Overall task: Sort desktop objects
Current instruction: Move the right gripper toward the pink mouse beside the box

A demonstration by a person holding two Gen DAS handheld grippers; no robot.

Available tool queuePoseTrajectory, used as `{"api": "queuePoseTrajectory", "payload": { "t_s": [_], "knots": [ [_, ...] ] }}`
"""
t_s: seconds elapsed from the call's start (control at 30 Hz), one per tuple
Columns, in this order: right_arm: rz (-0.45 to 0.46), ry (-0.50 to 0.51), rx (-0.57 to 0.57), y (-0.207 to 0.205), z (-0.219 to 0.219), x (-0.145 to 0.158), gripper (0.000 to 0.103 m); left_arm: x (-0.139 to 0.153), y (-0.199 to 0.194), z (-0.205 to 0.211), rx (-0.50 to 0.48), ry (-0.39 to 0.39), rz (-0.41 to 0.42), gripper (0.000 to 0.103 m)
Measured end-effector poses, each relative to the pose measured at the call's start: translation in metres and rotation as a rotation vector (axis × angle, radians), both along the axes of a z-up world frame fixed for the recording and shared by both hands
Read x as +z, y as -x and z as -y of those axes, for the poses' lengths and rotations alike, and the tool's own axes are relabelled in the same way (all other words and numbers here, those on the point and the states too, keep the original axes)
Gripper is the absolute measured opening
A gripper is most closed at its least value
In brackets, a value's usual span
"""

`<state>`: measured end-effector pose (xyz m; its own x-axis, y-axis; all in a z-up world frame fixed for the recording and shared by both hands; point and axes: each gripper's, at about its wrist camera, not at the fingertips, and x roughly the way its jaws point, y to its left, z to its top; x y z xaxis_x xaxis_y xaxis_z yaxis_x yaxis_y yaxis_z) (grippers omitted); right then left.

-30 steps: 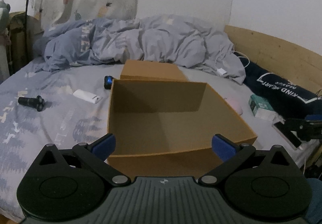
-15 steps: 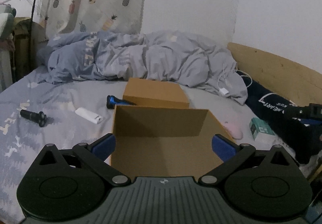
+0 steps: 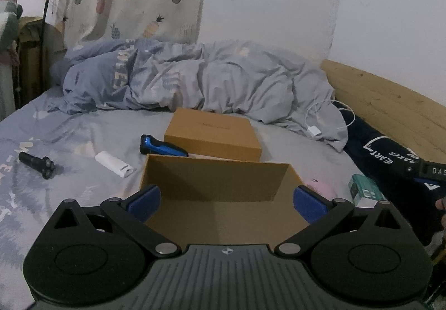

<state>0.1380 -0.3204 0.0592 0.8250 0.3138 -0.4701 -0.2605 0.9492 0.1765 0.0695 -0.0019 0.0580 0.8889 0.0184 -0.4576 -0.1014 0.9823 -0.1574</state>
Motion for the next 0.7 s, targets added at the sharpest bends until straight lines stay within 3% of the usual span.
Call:
{"api": "queuePoseTrajectory", "payload": {
  "t_s": [0.2,0.4,0.7],
  "knots": [
    [-0.023,0.042,0.025,-0.037,0.003,-0.010,0.103,-0.007,-0.031,0.004,-0.007,-0.009,-0.035,0.103],
    [-0.070,0.180,0.059,-0.087,-0.006,-0.039,0.103,-0.023,-0.062,0.007,-0.013,-0.017,-0.080,0.103],
    [-0.136,0.167,0.124,-0.164,-0.008,-0.091,0.103,-0.046,-0.093,0.009,-0.012,-0.024,-0.140,0.103]
  ]
}}
